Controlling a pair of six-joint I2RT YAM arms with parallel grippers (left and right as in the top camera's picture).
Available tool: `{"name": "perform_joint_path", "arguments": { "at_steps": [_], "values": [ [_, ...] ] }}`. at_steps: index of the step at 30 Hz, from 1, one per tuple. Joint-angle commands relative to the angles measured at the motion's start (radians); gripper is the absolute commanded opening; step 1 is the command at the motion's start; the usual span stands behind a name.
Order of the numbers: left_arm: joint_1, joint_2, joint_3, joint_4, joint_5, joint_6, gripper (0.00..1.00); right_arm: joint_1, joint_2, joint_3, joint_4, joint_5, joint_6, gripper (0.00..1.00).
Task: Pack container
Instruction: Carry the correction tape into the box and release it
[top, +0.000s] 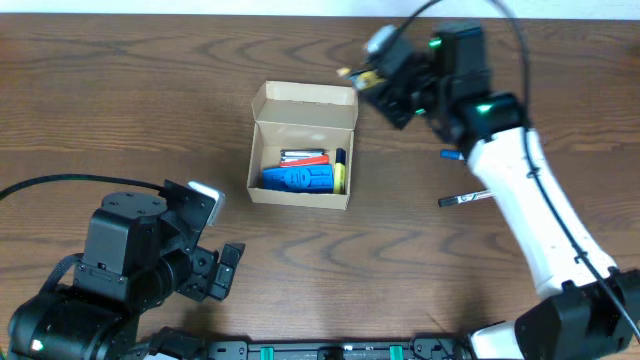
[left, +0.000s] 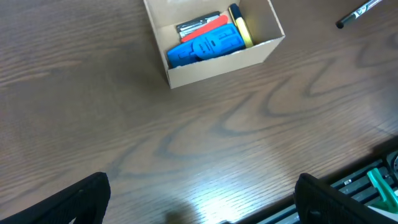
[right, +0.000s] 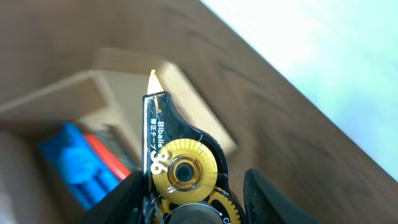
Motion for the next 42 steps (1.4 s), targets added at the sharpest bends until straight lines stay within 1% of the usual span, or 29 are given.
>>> {"name": "perform_joint_path", "arguments": {
  "at_steps": [1, 8, 13, 22, 30, 32, 34, 35, 37, 40, 42],
  "values": [
    [0.003, 0.001, 0.014, -0.003, 0.011, 0.006, 0.95, 0.082, 0.04, -0.001, -0.008, 0.002, -0.013, 0.4],
    [0.003, 0.001, 0.014, -0.003, 0.011, 0.006, 0.95, 0.238, 0.137, -0.001, -0.019, 0.004, -0.1, 0.41],
    [0.003, 0.001, 0.014, -0.003, 0.011, 0.006, 0.95, 0.294, 0.221, -0.001, -0.018, 0.024, -0.103, 0.41],
    [0.003, 0.001, 0.014, -0.003, 0.011, 0.006, 0.95, 0.324, 0.347, -0.001, 0.044, 0.049, -0.105, 0.42],
    [0.003, 0.001, 0.014, -0.003, 0.011, 0.006, 0.95, 0.33, 0.394, -0.001, 0.084, 0.054, -0.095, 0.44],
    [0.003, 0.001, 0.014, -0.003, 0.011, 0.006, 0.95, 0.332, 0.394, -0.001, 0.09, 0.054, -0.094, 0.48],
    [0.003, 0.001, 0.014, -0.003, 0.011, 0.006, 0.95, 0.332, 0.393, -0.001, 0.097, 0.055, -0.095, 0.59],
    [0.003, 0.001, 0.014, -0.003, 0.011, 0.006, 0.95, 0.332, 0.391, -0.001, 0.098, 0.055, -0.095, 0.68],
    [0.003, 0.001, 0.014, -0.003, 0.011, 0.006, 0.95, 0.33, 0.377, 0.0, 0.097, 0.058, -0.081, 0.71],
    [0.003, 0.001, 0.014, -0.003, 0.011, 0.006, 0.95, 0.32, 0.311, 0.006, 0.085, 0.078, -0.042, 0.75],
    [0.003, 0.001, 0.014, -0.003, 0.011, 0.006, 0.95, 0.311, 0.244, 0.006, 0.071, 0.091, -0.042, 0.75]
  ]
}}
